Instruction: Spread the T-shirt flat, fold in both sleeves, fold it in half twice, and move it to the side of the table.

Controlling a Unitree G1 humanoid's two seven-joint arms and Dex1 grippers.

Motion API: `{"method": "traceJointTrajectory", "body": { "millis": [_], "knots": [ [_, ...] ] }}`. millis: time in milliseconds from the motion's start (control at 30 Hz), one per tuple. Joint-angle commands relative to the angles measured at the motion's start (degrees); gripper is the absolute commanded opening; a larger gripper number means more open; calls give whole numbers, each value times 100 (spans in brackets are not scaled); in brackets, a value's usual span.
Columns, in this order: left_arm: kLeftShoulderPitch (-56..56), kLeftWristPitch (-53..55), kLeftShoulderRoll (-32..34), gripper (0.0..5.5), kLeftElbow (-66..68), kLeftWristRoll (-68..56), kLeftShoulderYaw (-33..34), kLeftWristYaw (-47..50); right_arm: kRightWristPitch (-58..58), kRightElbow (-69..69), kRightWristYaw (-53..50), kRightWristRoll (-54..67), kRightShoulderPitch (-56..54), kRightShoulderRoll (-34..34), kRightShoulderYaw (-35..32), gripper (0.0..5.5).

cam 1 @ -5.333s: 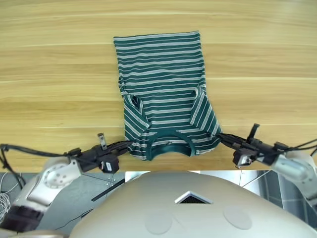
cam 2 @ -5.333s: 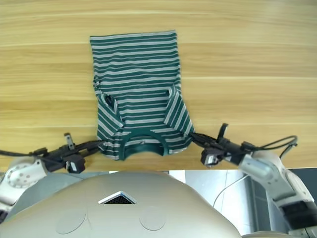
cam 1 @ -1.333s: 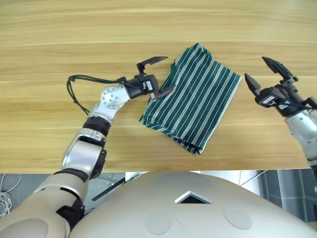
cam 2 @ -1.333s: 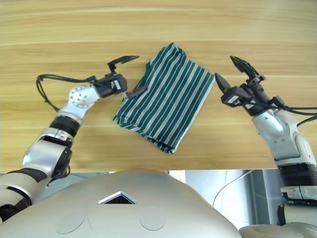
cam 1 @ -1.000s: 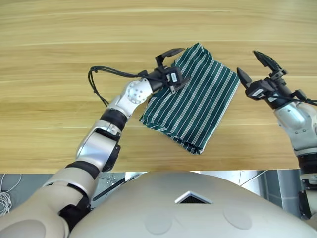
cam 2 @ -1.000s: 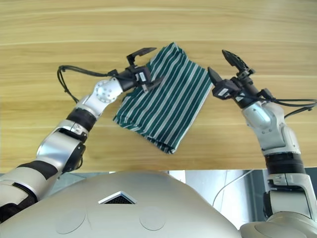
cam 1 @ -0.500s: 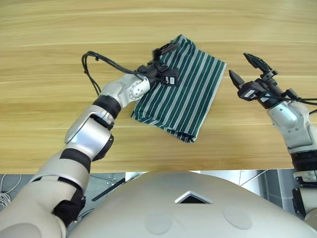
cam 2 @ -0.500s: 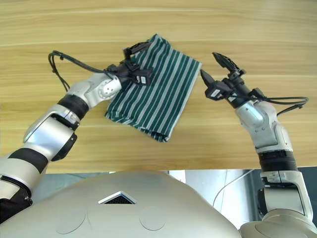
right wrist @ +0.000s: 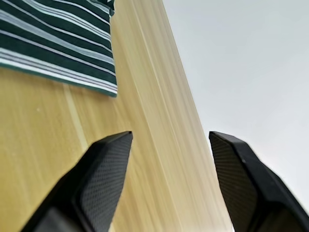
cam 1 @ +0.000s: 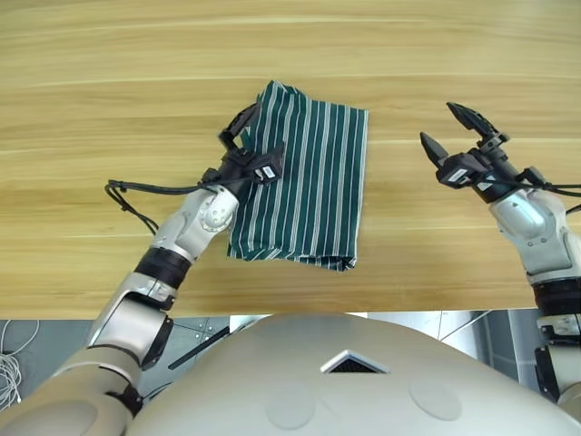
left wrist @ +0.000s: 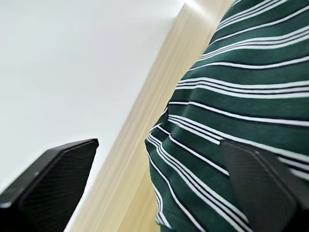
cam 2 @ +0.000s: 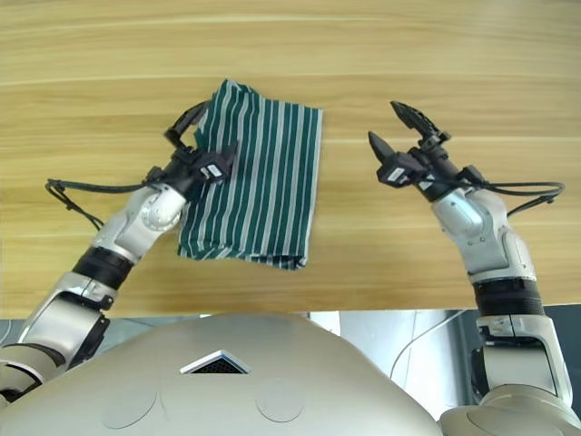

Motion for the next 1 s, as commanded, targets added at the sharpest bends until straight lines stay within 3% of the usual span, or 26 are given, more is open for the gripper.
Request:
{"method": "traceJointTrajectory", "body": {
  "millis": [33, 167, 267, 367, 467, 567, 667, 800, 1000],
  "knots": [
    [259, -63, -284, 468, -641, -588, 605, 256, -75, 42, -65, -62, -50, 139, 18, 293],
    [425, -853, -374, 468, -1948, -1591, 1317, 257, -293, -74, -392, -455, -8, 273, 107, 293],
    [694, -1267, 75, 468, -2836, -2695, 1928, -359, -546, -294, -547, -1104, 322, 77, 275, 293],
    [1479, -1606, 1333, 468, -2621, -2454, 2872, -1109, -779, -551, -219, -1425, 979, -128, 688, 293],
    [2706, -1932, 2332, 468, -1971, -1858, 3295, -1774, -741, -803, 248, -1516, 1496, -373, 939, 293],
    [3815, -1794, 2952, 468, -1650, -1127, 3285, -2350, -573, -1281, 750, -1339, 1904, -697, 944, 293],
    [4414, -1552, 3130, 468, -2258, -868, 3259, -2898, -441, -1871, 1116, -1014, 2245, -974, 814, 293],
    [4301, -1574, 3174, 468, -2900, -718, 2601, -3532, -361, -2175, 1456, -857, 2296, -1063, 888, 293],
    [3679, -1670, 3162, 468, -2830, -736, 1756, -4064, -338, -2253, 1719, -793, 2354, -1056, 1004, 293]
  ]
}}
